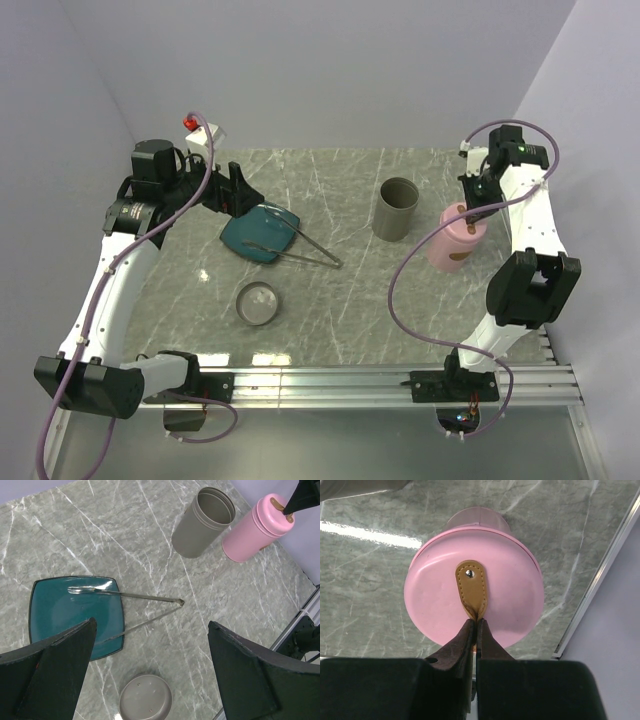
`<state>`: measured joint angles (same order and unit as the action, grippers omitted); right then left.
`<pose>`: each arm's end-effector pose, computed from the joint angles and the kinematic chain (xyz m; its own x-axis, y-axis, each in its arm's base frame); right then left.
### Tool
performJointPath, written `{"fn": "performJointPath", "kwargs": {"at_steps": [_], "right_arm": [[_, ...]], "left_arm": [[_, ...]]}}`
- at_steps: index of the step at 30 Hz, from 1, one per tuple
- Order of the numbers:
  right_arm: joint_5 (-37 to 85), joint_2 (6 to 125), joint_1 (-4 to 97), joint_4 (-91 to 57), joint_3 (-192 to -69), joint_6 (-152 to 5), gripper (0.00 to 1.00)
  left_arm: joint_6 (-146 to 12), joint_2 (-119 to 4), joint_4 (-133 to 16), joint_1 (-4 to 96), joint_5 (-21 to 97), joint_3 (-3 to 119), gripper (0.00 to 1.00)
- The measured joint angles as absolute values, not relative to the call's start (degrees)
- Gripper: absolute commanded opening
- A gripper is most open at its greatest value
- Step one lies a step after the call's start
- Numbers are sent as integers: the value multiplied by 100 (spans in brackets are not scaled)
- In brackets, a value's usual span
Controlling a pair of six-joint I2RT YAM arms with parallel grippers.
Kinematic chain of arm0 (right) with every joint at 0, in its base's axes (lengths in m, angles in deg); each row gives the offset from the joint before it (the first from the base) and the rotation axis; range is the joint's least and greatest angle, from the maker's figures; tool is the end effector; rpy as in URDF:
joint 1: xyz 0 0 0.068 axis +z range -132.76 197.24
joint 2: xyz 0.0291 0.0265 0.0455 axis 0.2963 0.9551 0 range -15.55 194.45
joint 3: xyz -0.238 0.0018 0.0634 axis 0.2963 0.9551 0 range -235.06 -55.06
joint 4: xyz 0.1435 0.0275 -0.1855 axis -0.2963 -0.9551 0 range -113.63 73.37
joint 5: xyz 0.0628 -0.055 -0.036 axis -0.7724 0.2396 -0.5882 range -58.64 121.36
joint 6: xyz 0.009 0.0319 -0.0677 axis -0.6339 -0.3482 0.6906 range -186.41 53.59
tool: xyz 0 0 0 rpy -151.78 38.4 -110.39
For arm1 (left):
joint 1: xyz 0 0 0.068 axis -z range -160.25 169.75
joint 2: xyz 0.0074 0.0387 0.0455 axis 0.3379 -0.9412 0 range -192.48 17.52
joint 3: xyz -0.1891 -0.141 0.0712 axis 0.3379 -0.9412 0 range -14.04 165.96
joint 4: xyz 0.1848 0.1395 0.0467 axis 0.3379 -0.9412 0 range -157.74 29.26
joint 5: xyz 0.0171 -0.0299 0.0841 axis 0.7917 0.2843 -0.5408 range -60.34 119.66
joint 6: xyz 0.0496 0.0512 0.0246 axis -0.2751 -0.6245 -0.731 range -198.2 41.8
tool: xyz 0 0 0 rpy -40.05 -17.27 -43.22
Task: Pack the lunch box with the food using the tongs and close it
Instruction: Close the box lid on the packing box.
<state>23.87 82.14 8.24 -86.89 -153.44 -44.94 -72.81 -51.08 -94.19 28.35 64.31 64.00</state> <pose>0.3139 -0.0412 0.2821 -0.9016 -0.2246 -0.3698 -0.2363 0.9716 -0.0141 0.2458 -0.0737 0.3773 -0.4603 -0.0085 -0.8877 0.5960 0.7381 -0.3161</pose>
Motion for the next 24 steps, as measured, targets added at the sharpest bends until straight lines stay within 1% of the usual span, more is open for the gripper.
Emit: {"fn": "performJointPath", "kwargs": {"at_steps": [9,14,24], "right_arm": [[2335,8378,794,-8860,-15795,-4454,0],[2313,8549,794,-8975,-15758,-4421,0],[2272,8476,783,-8752,-15379,-4376,0]], "left_arm": [[-7281,-5108,-9419,2833,6434,6400,99],[-7281,-5108,-9419,2831,6436,6398,99],[-7281,-5108,-9413,2831,6436,6396,99]]}}
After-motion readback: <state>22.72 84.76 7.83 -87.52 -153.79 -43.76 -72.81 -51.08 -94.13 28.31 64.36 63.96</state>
